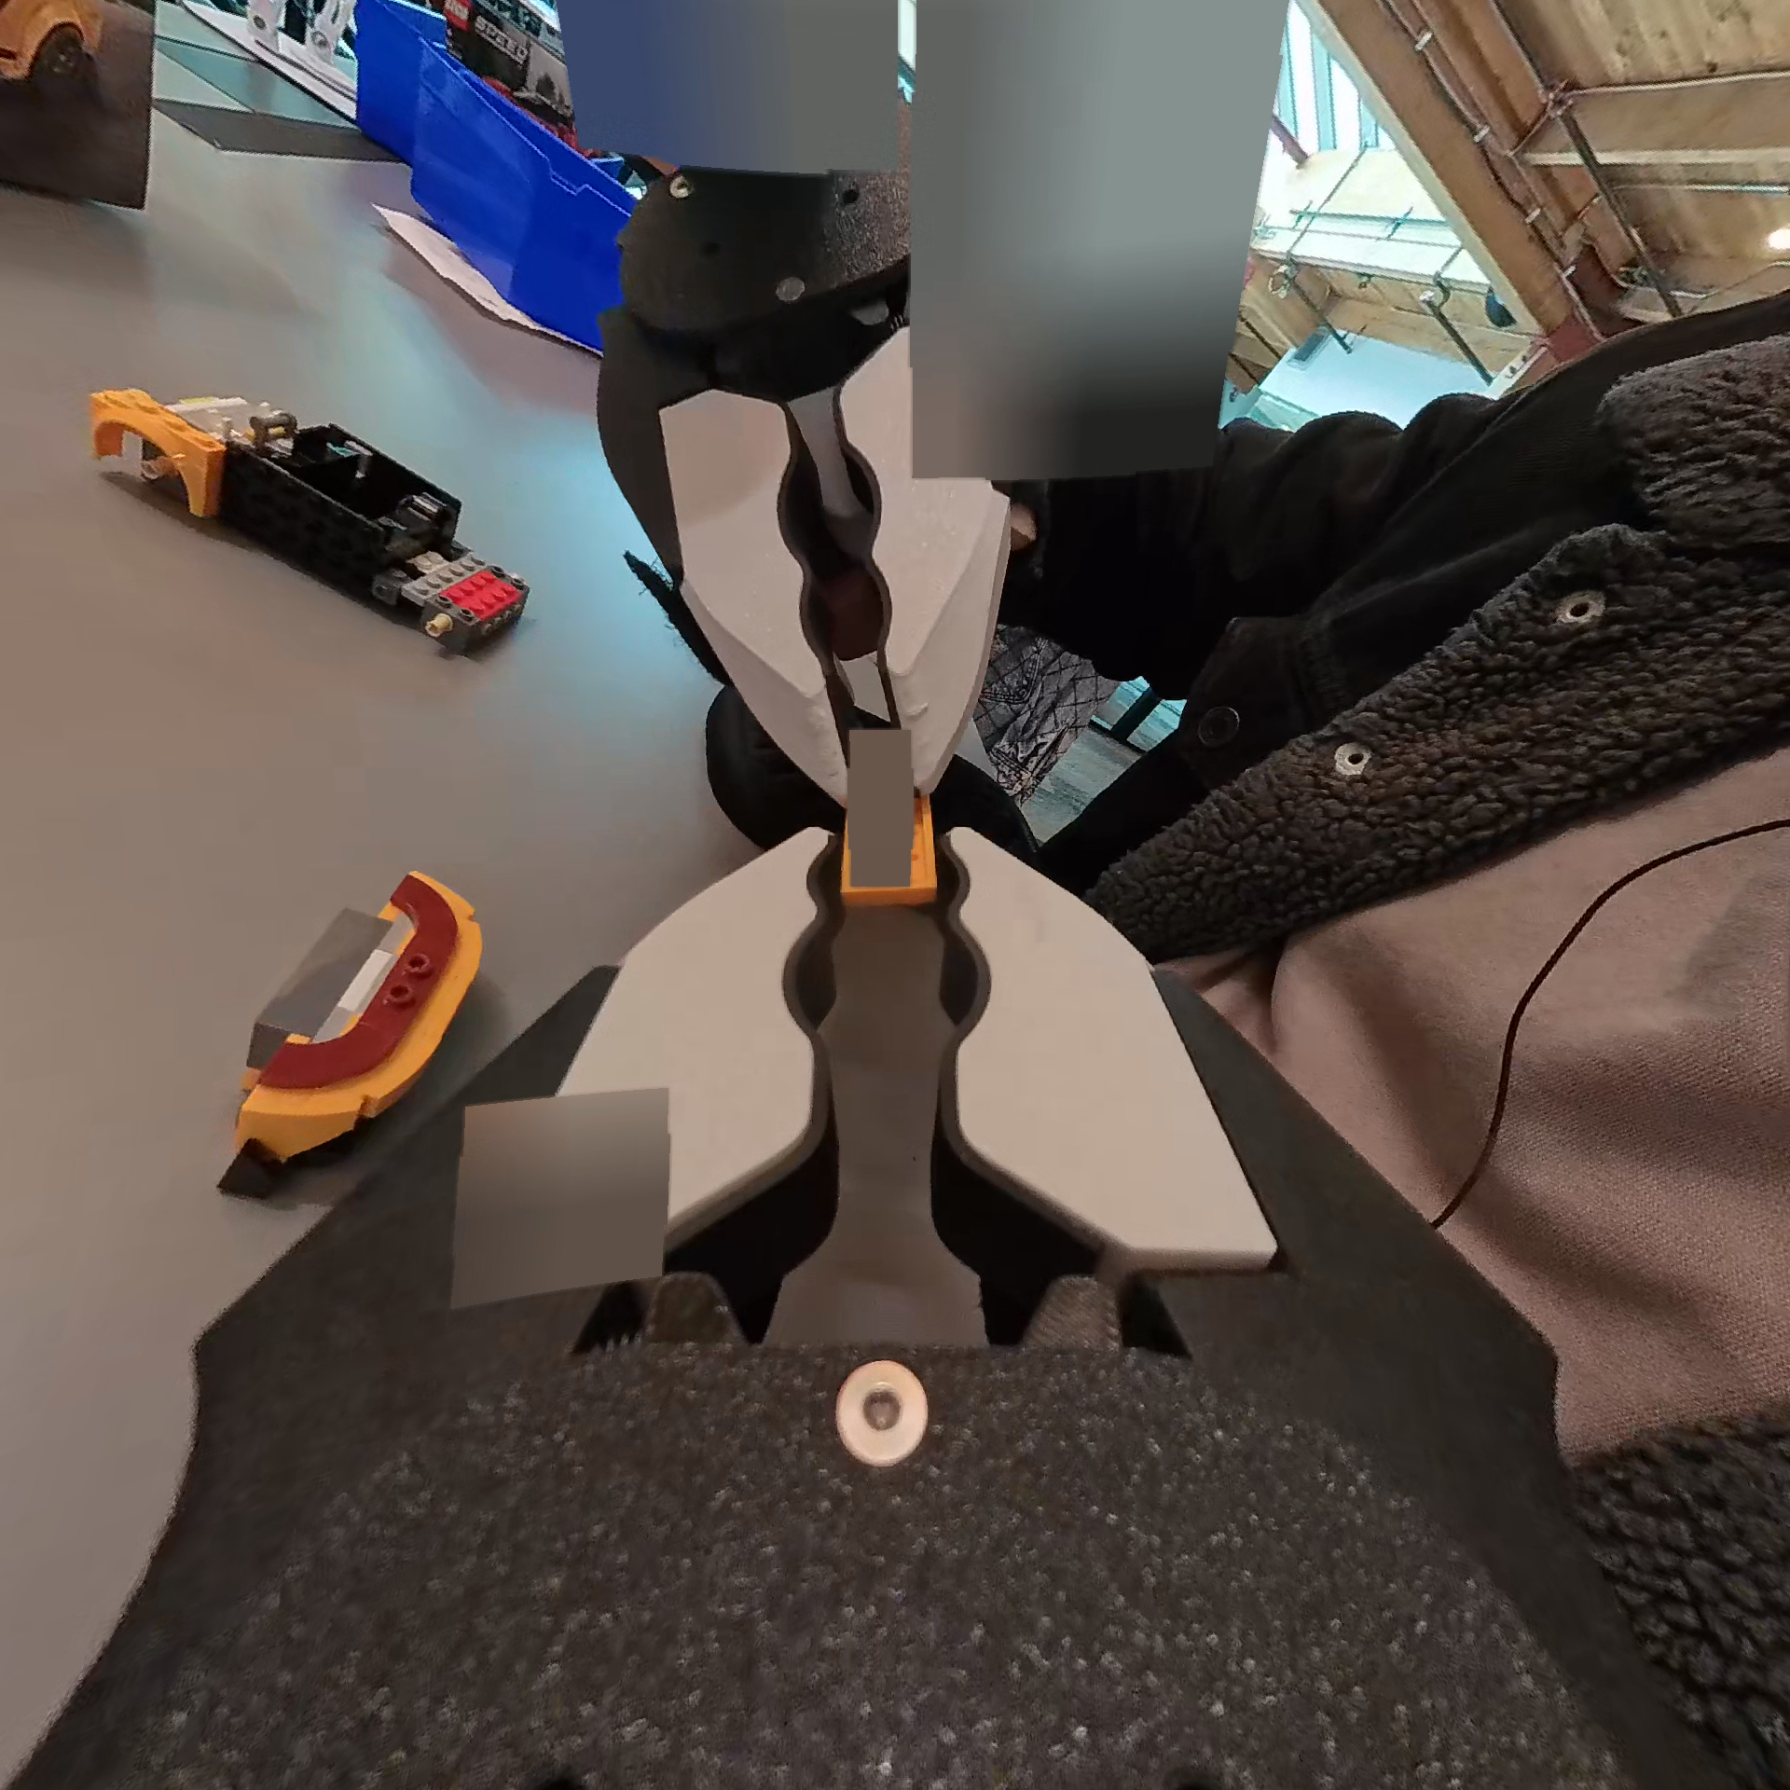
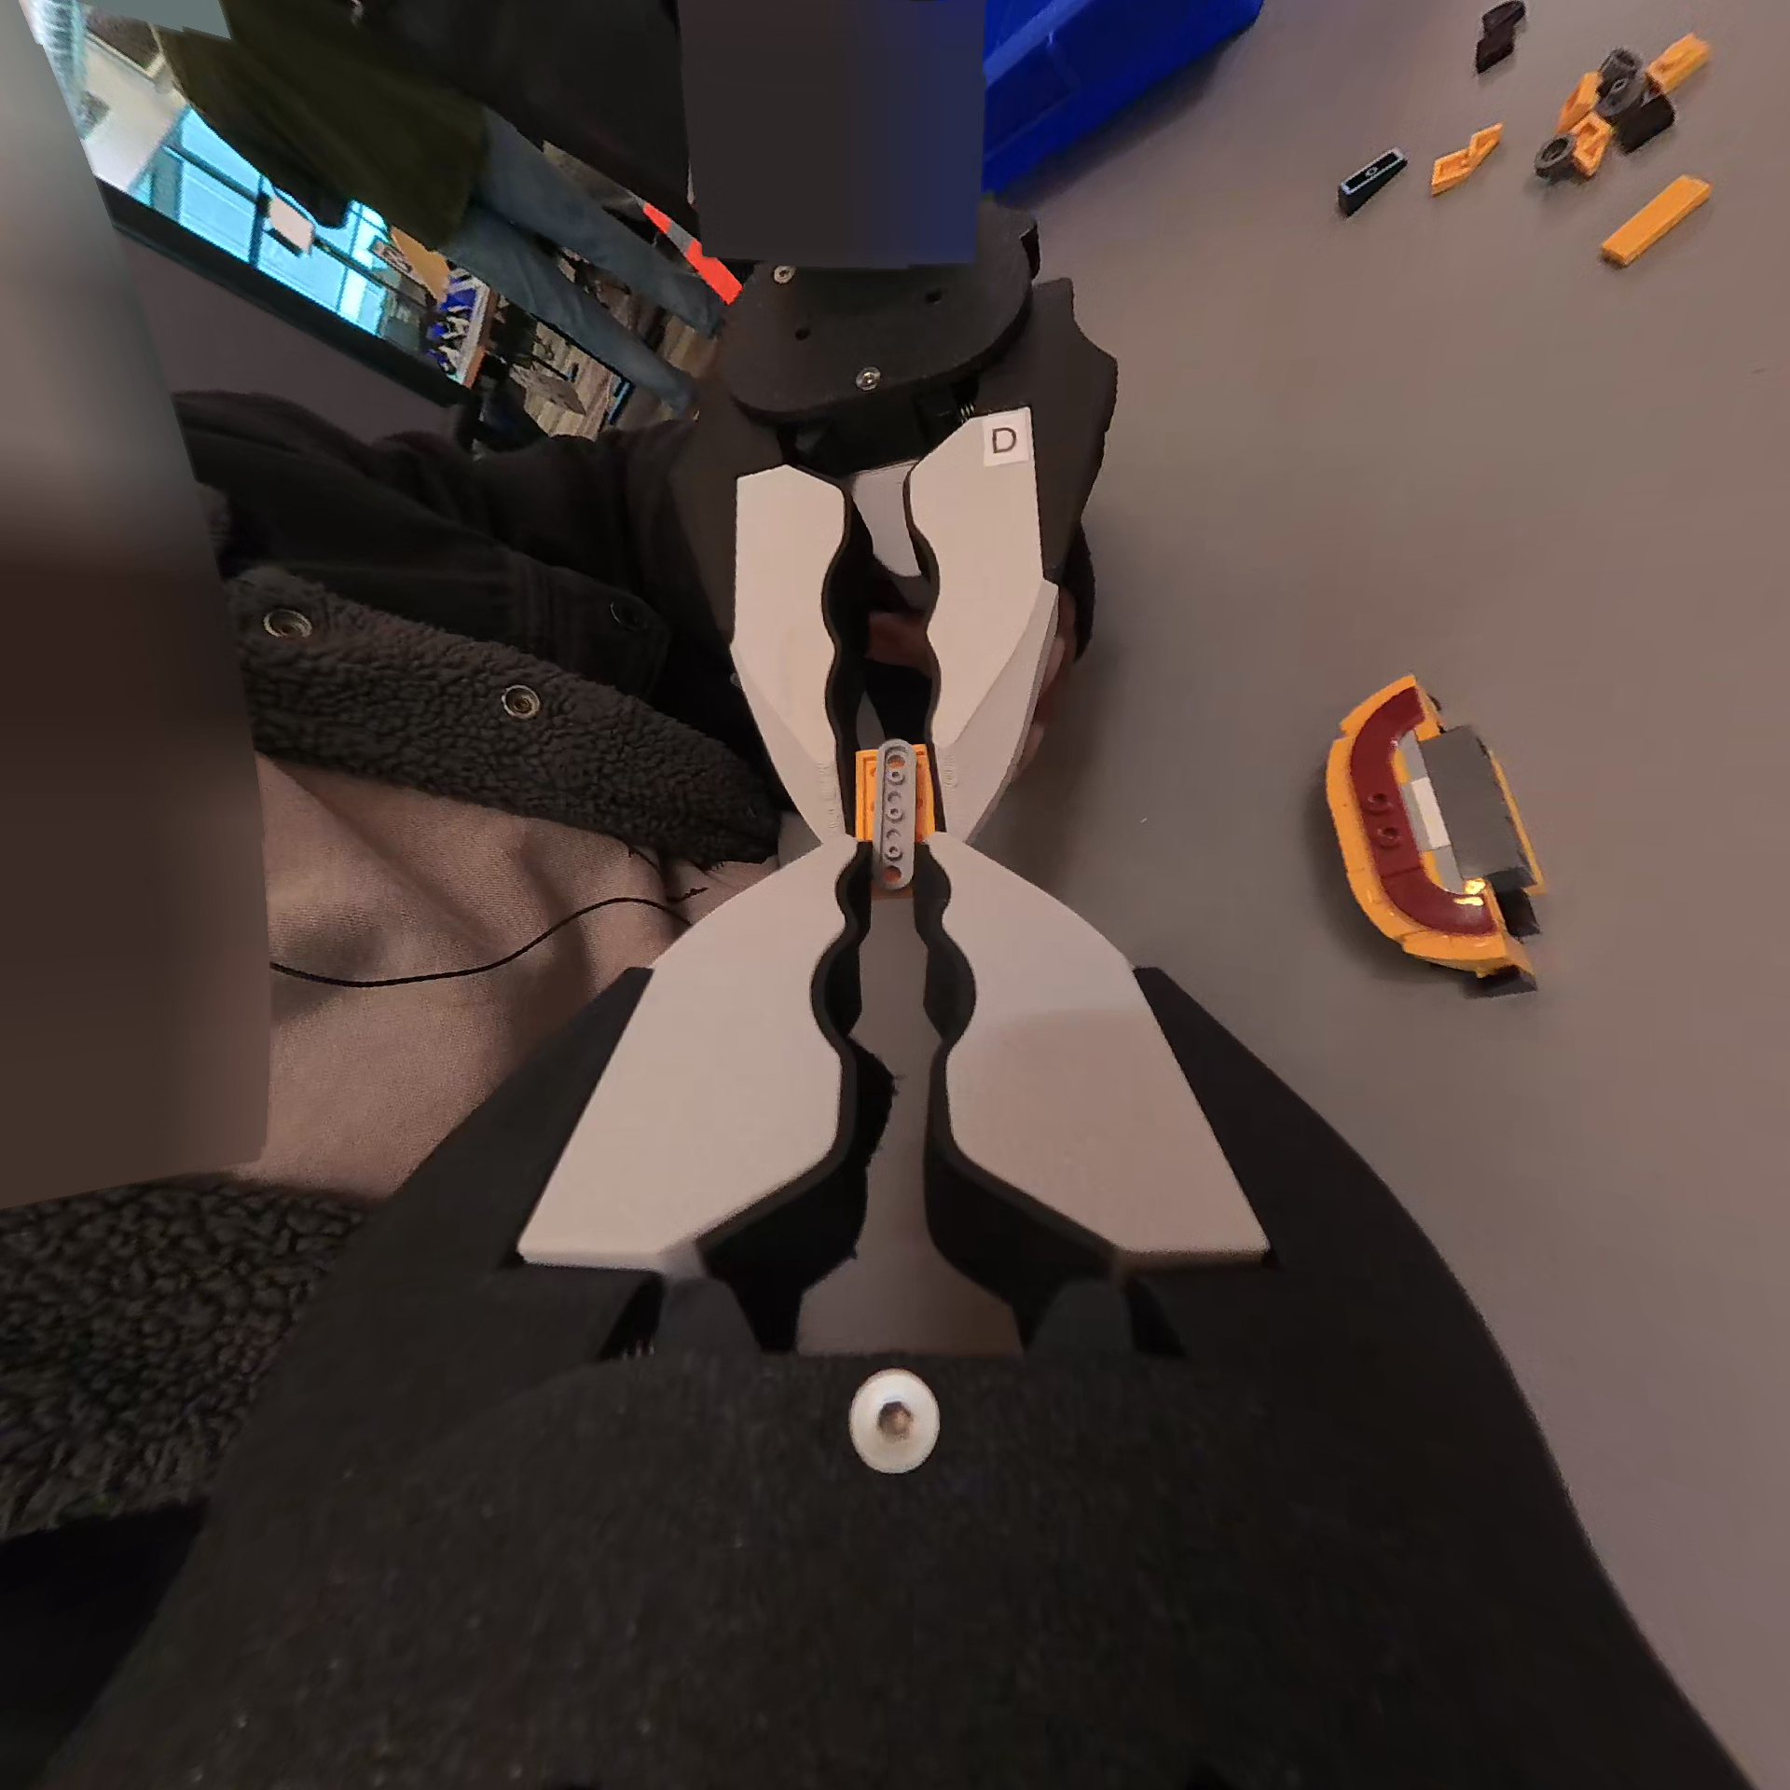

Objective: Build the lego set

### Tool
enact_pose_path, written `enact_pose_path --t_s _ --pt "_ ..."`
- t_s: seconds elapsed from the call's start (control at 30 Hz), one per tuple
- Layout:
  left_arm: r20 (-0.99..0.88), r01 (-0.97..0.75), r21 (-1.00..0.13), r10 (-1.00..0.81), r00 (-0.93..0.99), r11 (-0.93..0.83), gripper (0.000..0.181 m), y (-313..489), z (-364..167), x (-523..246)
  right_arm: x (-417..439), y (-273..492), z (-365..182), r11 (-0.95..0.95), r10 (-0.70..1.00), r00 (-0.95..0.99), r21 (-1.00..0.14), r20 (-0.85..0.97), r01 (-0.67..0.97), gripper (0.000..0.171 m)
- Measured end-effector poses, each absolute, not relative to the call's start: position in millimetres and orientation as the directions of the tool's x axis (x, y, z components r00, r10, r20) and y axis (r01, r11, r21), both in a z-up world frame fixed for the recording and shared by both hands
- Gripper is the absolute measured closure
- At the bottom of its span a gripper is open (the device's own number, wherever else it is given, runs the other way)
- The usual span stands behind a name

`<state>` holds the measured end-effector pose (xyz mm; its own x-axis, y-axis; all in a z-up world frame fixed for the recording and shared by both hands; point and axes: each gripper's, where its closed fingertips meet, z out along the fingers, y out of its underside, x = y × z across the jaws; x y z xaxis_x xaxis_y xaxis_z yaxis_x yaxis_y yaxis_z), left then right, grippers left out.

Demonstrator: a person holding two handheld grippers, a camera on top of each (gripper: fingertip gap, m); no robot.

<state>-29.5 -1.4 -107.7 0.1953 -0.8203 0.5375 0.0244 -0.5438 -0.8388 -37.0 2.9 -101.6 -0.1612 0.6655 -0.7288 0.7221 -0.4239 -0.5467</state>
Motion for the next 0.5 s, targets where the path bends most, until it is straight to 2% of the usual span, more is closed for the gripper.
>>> enact_pose_path --t_s 0.5 --pt "0.542 0.030 -0.837 -0.819 0.191 -0.547 0.164 -1.3 -107.3 -29.4 -37.1 2.6 -104.0 -0.388 0.708 -0.158 -0.566 -0.689 0.728 0.163"
